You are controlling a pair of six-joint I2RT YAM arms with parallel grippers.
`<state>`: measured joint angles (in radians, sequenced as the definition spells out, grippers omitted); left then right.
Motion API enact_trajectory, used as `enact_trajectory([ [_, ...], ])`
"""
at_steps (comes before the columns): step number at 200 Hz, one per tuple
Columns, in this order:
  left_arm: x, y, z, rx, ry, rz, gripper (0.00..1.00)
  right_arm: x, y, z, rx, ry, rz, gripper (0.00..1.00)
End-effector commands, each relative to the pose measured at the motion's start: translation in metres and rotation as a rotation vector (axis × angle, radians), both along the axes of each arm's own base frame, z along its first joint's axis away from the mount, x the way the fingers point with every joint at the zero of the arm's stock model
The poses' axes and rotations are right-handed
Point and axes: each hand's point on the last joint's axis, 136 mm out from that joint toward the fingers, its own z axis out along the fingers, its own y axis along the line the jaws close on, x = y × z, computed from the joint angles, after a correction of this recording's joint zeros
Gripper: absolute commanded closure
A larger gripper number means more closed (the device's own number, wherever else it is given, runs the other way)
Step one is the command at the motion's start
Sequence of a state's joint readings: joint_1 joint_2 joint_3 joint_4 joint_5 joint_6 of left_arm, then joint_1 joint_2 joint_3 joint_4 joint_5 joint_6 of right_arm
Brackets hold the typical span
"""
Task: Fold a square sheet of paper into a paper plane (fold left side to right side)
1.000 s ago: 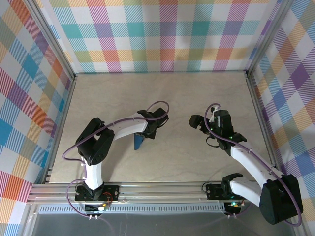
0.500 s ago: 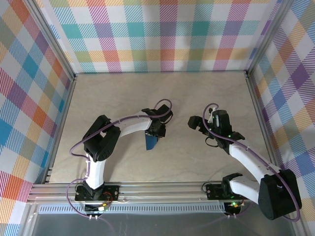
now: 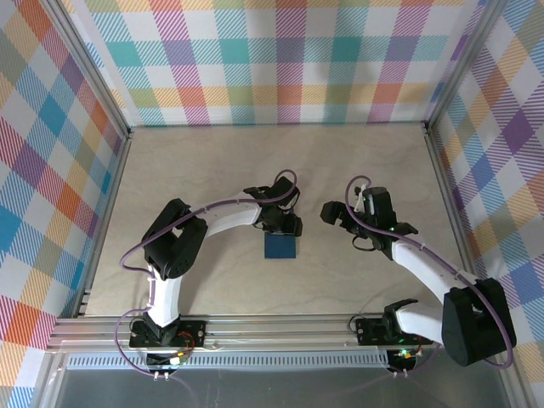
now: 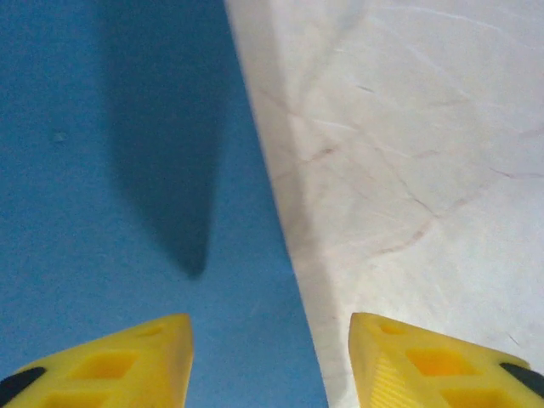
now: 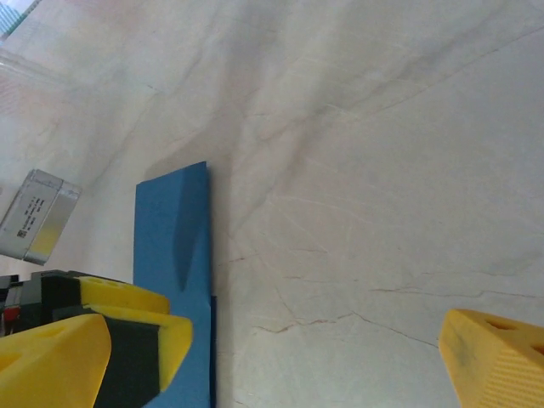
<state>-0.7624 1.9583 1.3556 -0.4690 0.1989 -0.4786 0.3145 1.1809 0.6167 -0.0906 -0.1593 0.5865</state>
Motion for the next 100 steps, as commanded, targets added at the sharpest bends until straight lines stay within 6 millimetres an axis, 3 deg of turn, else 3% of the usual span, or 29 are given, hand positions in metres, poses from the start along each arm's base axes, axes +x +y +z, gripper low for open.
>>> enact_trajectory([
  [1, 0.004, -0.011, 0.036, -0.172, -0.010, -0.019, 0.45, 0.005, 0.014, 0.012, 0.039, 0.002, 0.066, 0.01],
  [32, 0.019, 0.000, 0.059, -0.281, -0.085, 0.028, 0.45, 0.006, 0.033, 0.014, 0.111, 0.050, 0.144, 0.01],
  [73, 0.034, 0.046, 0.083, -0.376, -0.218, 0.114, 0.46, 0.004, 0.071, 0.002, 0.296, 0.164, 0.253, 0.28],
  [100, 0.031, 0.073, 0.082, -0.406, -0.247, 0.153, 0.46, 0.003, 0.095, -0.015, 0.346, 0.230, 0.314, 0.48],
])
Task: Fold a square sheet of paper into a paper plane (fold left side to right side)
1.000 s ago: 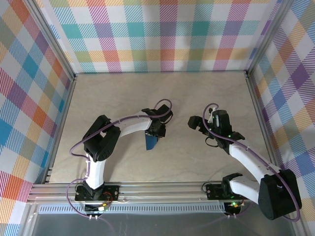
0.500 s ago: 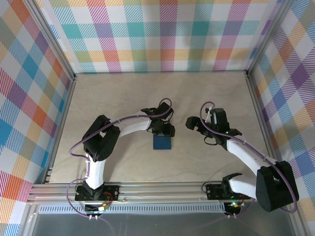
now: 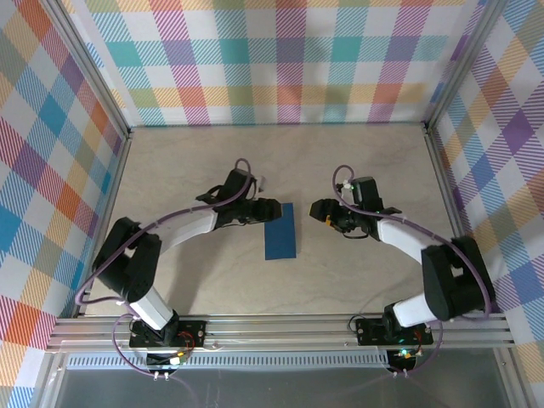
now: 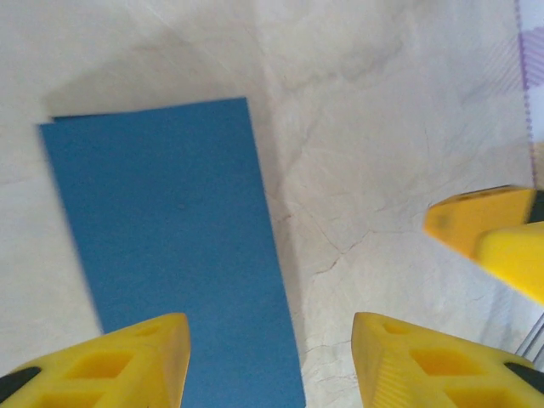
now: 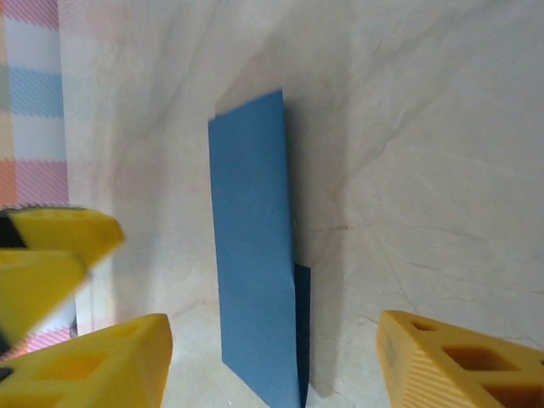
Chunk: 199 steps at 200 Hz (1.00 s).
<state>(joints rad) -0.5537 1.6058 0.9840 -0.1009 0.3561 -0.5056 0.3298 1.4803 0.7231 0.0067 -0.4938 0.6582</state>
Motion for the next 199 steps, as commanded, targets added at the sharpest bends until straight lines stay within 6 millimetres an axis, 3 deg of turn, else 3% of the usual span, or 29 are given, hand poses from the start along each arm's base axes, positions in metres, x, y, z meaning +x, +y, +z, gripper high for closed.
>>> enact_trajectory([
  [1, 0.005, 0.011, 0.015, -0.079, -0.070, 0.018, 0.46, -0.001, 0.034, 0.008, 0.127, 0.026, 0.101, 0.49],
  [36, -0.002, 0.028, 0.006, -0.114, -0.060, 0.052, 0.46, 0.002, 0.059, -0.012, 0.168, 0.081, 0.156, 0.75],
  [69, -0.006, 0.032, -0.003, -0.116, -0.038, 0.065, 0.47, 0.007, 0.067, -0.030, 0.165, 0.119, 0.171, 0.90],
  [147, -0.009, 0.033, -0.041, -0.037, 0.096, 0.055, 0.50, 0.002, 0.060, -0.070, 0.078, 0.193, 0.167, 0.96],
  [199, -0.015, 0.022, -0.051, -0.046, 0.160, 0.005, 0.52, -0.001, 0.055, -0.081, 0.044, 0.211, 0.167, 0.96],
])
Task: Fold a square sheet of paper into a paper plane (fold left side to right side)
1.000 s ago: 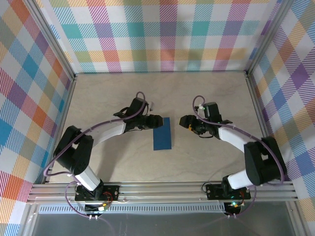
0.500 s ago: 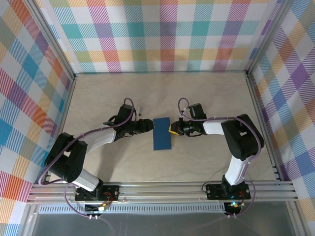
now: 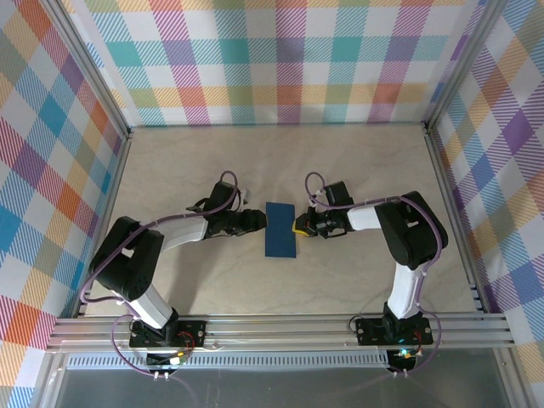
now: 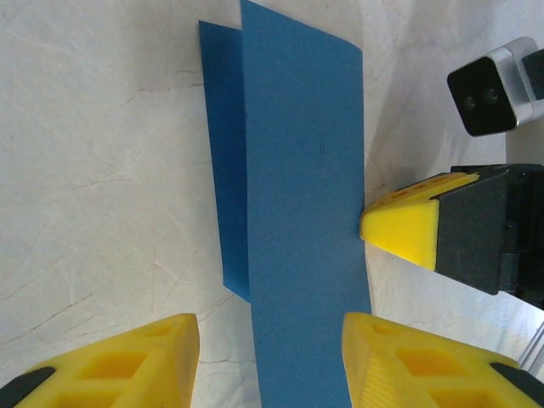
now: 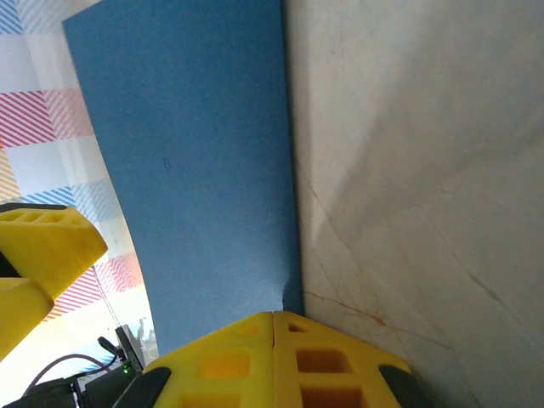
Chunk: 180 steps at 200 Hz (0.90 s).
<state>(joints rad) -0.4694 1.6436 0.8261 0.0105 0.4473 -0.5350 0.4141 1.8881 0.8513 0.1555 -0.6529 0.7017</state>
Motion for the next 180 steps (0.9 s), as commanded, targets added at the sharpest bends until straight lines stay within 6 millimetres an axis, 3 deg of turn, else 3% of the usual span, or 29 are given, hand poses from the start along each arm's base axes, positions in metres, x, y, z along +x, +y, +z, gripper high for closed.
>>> enact_trajectory([
  [1, -0.002, -0.009, 0.001, -0.021, 0.034, -0.039, 0.52, -0.002, -0.002, -0.010, -0.033, 0.008, 0.015, 0.96],
  [120, -0.008, -0.028, -0.018, -0.001, 0.103, -0.107, 0.57, -0.003, -0.002, -0.007, -0.033, 0.000, 0.022, 0.95],
  [180, -0.009, -0.033, -0.021, -0.008, 0.114, -0.121, 0.74, -0.003, -0.002, -0.007, -0.032, -0.002, 0.024, 0.95],
])
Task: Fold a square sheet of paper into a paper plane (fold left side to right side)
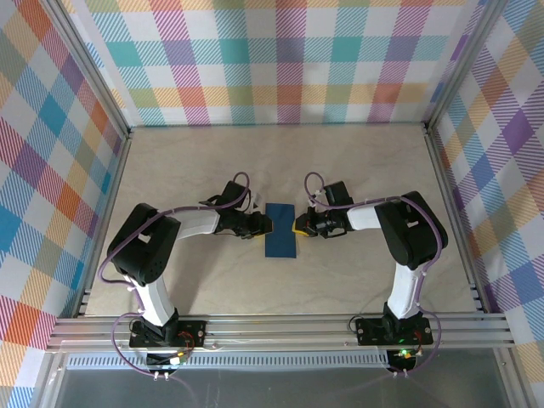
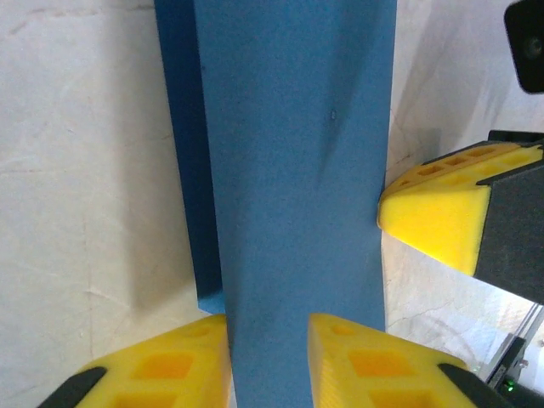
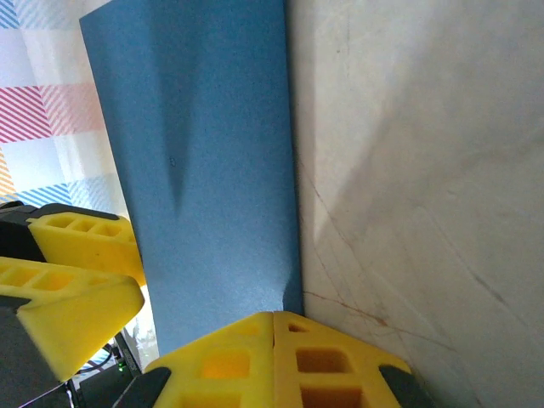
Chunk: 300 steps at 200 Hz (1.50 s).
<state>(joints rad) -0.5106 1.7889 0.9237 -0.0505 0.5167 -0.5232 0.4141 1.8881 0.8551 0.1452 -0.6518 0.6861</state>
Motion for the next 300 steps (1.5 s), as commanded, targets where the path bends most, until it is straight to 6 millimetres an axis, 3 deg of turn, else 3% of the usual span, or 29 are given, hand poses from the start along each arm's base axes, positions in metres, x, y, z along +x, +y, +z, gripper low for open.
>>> enact_trajectory([
  [1, 0.000, -0.007, 0.004, -0.015, -0.002, -0.030, 0.74, -0.002, -0.001, -0.006, -0.027, 0.005, 0.016, 0.95],
  [59, -0.001, -0.008, 0.012, -0.027, 0.007, -0.025, 0.92, 0.003, -0.007, 0.017, -0.061, -0.104, 0.033, 0.93],
  [89, -0.003, -0.009, 0.018, -0.041, 0.020, -0.008, 0.94, 0.001, -0.017, 0.035, -0.105, -0.204, 0.037, 0.86],
  [108, -0.003, -0.010, 0.022, -0.049, 0.031, 0.001, 0.95, -0.007, -0.026, 0.043, -0.139, -0.258, 0.036, 0.79],
  [143, -0.005, -0.014, 0.028, -0.065, 0.056, -0.002, 0.95, -0.041, -0.029, 0.051, -0.213, -0.384, 0.095, 0.63],
  [194, -0.005, -0.021, 0.032, -0.103, 0.091, -0.002, 0.95, -0.093, -0.013, 0.058, -0.365, -0.650, 0.289, 0.43],
  [223, -0.004, -0.024, 0.032, -0.120, 0.111, 0.010, 0.95, -0.116, 0.001, 0.048, -0.520, -0.810, 0.485, 0.33],
  [300, -0.005, -0.024, 0.026, -0.121, 0.144, 0.022, 0.95, -0.106, 0.032, 0.029, -0.726, -0.974, 0.651, 0.23],
])
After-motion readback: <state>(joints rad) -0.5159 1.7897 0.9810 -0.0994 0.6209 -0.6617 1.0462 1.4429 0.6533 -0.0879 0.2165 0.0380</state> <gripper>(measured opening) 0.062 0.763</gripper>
